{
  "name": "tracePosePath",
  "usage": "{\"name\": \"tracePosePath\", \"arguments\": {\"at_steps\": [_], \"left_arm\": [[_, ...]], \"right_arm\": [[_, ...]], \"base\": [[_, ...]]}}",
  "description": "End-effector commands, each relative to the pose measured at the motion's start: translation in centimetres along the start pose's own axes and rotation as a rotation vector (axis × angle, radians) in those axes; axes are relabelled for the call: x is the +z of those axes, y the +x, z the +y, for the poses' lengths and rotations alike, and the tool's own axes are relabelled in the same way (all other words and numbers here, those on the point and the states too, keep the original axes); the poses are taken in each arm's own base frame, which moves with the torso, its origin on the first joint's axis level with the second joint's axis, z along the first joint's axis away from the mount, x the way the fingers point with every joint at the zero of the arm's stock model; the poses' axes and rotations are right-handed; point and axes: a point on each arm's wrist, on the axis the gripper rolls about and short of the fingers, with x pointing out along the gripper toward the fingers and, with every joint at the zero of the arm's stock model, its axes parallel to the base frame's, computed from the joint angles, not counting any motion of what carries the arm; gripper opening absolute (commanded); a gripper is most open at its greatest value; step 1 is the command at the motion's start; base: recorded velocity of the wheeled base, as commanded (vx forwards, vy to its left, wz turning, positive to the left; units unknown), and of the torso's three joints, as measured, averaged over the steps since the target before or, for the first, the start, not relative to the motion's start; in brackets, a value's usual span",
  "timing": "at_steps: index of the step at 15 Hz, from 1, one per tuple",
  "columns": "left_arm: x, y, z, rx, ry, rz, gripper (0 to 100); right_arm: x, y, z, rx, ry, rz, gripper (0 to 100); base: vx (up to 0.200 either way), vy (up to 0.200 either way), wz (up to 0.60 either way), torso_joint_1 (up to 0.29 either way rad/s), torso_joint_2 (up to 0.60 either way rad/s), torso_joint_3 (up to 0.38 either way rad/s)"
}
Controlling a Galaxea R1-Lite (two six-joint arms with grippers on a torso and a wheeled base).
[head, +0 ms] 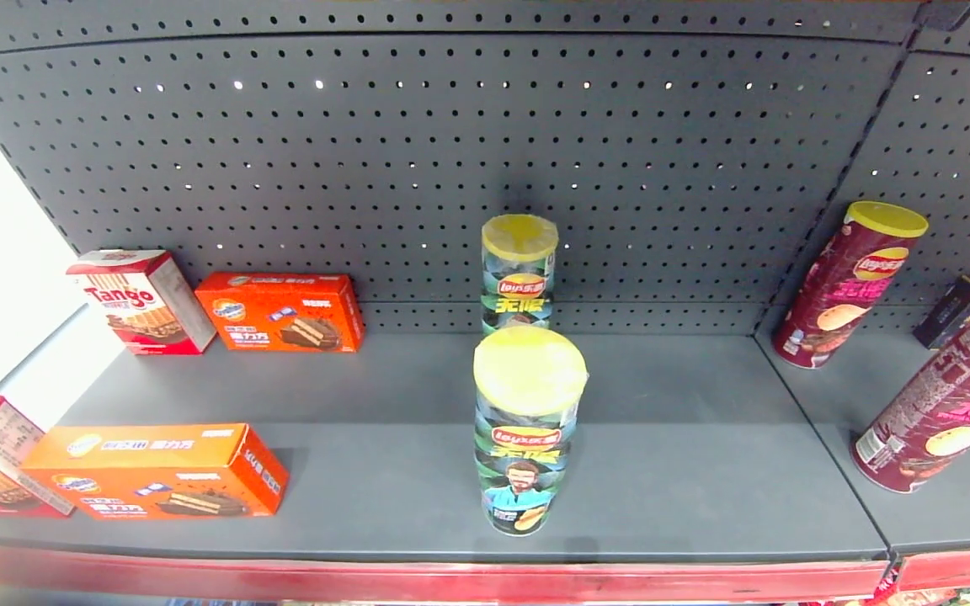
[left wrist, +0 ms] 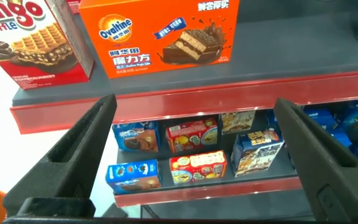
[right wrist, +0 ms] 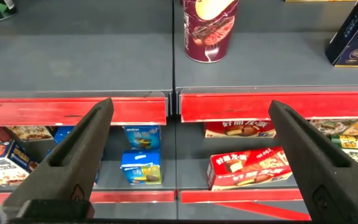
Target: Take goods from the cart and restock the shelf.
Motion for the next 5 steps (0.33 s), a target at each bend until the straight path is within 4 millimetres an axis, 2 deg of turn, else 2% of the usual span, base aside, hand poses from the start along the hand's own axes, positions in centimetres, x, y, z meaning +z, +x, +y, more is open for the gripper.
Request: {"name": "tracePosePath", "arguments": {"at_steps": [1, 5], "left_arm": [[0.0, 0.01, 0.0, 0.0, 0.0, 0.001, 100], [0.0, 0.01, 0.0, 0.0, 0.0, 0.001, 100]], "right_arm": [[0.0, 0.02, 0.01, 0.001, -0.005, 0.002, 100], [0.0, 0.02, 0.0, -0.003, -0.002, 0.002, 100]], "base": [[0.0, 0.0, 0.0, 0.0, 0.0, 0.0], [0.0, 0.0, 0.0, 0.0, 0.0, 0.0]]}}
